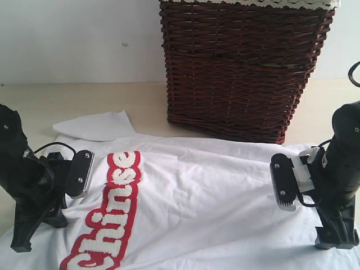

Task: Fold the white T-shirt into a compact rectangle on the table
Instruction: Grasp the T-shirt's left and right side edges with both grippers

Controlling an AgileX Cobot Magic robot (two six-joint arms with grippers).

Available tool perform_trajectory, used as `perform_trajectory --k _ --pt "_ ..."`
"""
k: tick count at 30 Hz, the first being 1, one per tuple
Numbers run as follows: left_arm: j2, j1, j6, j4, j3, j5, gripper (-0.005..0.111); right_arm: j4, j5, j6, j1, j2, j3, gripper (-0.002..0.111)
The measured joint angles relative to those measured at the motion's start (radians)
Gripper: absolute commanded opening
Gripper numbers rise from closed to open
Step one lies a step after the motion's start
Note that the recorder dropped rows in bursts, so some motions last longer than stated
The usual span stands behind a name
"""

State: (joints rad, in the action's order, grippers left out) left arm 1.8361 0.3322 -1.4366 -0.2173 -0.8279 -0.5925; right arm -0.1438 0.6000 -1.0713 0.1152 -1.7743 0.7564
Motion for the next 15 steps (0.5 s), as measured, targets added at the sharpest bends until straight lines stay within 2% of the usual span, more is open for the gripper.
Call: perform_trajectory --k 2,7,15 --pt "0.0 0.0 0.0 0.0 0.0 0.0 0.0 0.002 0.021 0.0 0.0 -0.01 0.013 0.074" --pt "0.0 0.0 0.0 -0.002 0.0 0.001 0.0 0.019 0.082 0.009 0.004 -0.024 0.027 0.0" --pt "0.0 0.0 0.0 -0.006 0.0 0.0 0.0 -0.008 0.057 0.066 0.005 -0.009 0.035 0.0"
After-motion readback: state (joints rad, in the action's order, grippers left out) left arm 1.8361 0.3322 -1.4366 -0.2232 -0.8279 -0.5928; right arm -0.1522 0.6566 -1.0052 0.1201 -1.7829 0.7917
